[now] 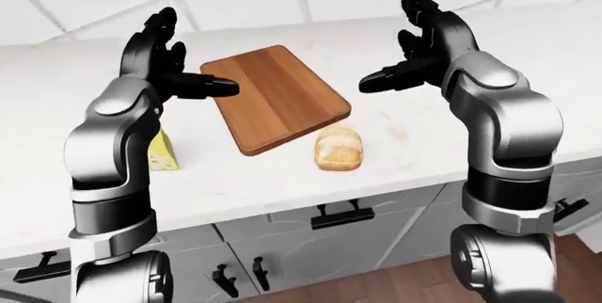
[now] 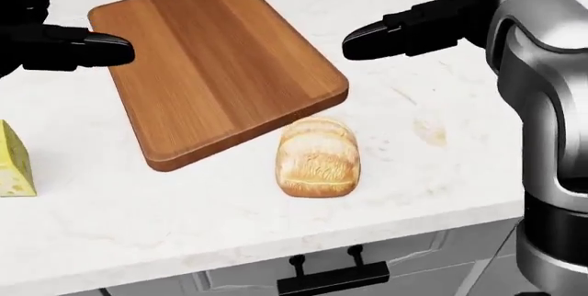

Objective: Place the bread and cheese on the cutting board.

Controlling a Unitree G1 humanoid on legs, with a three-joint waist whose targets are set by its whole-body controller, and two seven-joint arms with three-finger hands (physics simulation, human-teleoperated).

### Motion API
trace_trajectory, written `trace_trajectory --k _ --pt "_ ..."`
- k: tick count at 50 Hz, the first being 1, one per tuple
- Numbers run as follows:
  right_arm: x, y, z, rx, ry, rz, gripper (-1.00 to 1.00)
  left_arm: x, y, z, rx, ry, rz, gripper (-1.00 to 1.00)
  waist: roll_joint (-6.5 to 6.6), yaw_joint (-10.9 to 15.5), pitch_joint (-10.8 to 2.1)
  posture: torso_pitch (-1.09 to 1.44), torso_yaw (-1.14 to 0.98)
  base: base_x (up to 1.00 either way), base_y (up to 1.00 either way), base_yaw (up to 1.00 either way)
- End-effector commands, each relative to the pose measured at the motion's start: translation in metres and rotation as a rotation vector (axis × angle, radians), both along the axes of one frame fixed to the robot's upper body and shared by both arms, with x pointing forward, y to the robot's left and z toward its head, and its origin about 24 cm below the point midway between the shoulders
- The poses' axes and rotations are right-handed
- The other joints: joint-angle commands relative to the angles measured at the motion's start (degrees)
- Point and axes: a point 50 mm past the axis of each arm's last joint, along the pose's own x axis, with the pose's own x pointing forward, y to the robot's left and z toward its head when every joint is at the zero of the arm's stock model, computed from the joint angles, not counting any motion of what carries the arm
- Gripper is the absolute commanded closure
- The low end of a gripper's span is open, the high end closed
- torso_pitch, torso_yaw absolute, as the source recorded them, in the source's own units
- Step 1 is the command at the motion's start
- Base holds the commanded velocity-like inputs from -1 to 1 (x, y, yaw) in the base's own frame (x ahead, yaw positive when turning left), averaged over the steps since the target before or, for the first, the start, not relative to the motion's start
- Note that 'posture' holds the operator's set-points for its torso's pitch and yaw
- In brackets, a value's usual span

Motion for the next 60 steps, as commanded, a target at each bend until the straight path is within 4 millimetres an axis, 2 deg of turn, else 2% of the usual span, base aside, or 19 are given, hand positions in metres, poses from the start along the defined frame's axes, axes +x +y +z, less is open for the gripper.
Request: trace_trajectory --k 1,7,9,16,24,26,28,36,40,42,45,48,50,53,56,60 --pt "-0.008 -0.002 0.027 -0.007 -0.126 -0.003 -1.0 -0.006 -0.002 0.03 0.017 -0.123 -0.008 -1.0 0.28 -0.19 -2.37 0.0 0.0 0.0 0.0 0.0" --pt "-0.008 -0.006 0.028 -0.009 -0.128 -0.011 -1.0 -0.006 -0.006 0.03 0.036 -0.122 -0.014 -1.0 -0.27 0.12 -2.31 0.0 0.0 0.0 0.0 0.0" --pt "-0.009 -0.006 0.03 -0.002 -0.135 -0.009 -1.0 -0.007 -0.005 0.036 0.034 -0.127 -0.014 -1.0 -0.31 0.18 -2.34 0.0 0.0 0.0 0.0 0.0" --pt "-0.01 -0.004 0.026 -0.01 -0.126 -0.004 -1.0 -0.007 -0.004 0.047 0.056 -0.139 -0.015 -1.0 -0.27 0.19 -2.07 0.0 0.0 0.0 0.0 0.0" --pt "-0.007 -0.005 0.021 -0.012 -0.129 -0.005 -1.0 -0.006 -0.004 0.042 0.056 -0.136 -0.017 -1.0 -0.14 0.16 -1.88 0.0 0.0 0.0 0.0 0.0" --pt "-0.008 -0.005 0.021 -0.013 -0.127 -0.004 -1.0 -0.005 0.0 0.046 0.08 -0.132 -0.015 -1.0 -0.11 0.15 -1.87 0.0 0.0 0.0 0.0 0.0" --pt "-0.008 -0.007 0.021 -0.017 -0.125 -0.005 -1.0 -0.008 0.007 0.056 0.192 -0.106 -0.037 -1.0 -0.02 0.12 -1.89 0.0 0.0 0.0 0.0 0.0" --pt "-0.008 -0.012 0.018 -0.02 -0.119 -0.013 -1.0 -0.026 0.059 0.137 0.405 -0.128 0.024 -1.0 -0.12 0.03 -1.45 0.0 0.0 0.0 0.0 0.0" --pt "-0.009 -0.011 0.022 -0.024 -0.12 -0.011 -1.0 -0.03 0.075 0.154 0.541 -0.111 0.046 -1.0 -0.16 0.22 -1.31 0.0 0.0 0.0 0.0 0.0" --pt "-0.009 -0.012 0.023 -0.023 -0.121 -0.011 -1.0 -0.029 0.084 0.161 0.485 -0.108 0.054 -1.0 -0.06 0.3 -1.32 0.0 0.0 0.0 0.0 0.0" --pt "-0.008 -0.012 0.019 -0.03 -0.113 -0.013 -1.0 -0.035 0.091 0.154 0.592 -0.074 0.035 -1.0 0.1 0.41 -1.44 0.0 0.0 0.0 0.0 0.0" --pt "-0.007 -0.008 0.018 -0.026 -0.111 -0.008 -1.0 -0.04 0.093 0.141 0.599 -0.041 -0.022 -1.0 0.22 0.27 -1.51 0.0 0.0 0.0 0.0 0.0" --pt "-0.006 -0.004 0.016 -0.032 -0.109 -0.001 -1.0 -0.046 0.094 0.121 0.656 -0.014 -0.064 -1.0 0.35 0.22 -1.58 0.0 0.0 0.0 0.0 0.0" --pt "-0.006 -0.003 0.018 -0.035 -0.109 0.001 -1.0 -0.053 0.103 0.104 0.671 0.02 -0.065 -1.0 0.48 0.1 -1.64 0.0 0.0 0.0 0.0 0.0" --pt "-0.005 -0.002 0.017 -0.043 -0.105 -0.002 -1.0 -0.056 0.109 0.094 0.745 0.035 -0.07 -1.0 0.53 0.2 -1.79 0.0 0.0 0.0 0.0 0.0" --pt "-0.005 -0.002 0.012 -0.044 -0.102 0.003 -1.0 -0.056 0.117 0.085 0.725 0.058 -0.068 -1.0 0.44 0.29 -1.87 0.0 0.0 0.0 0.0 0.0"
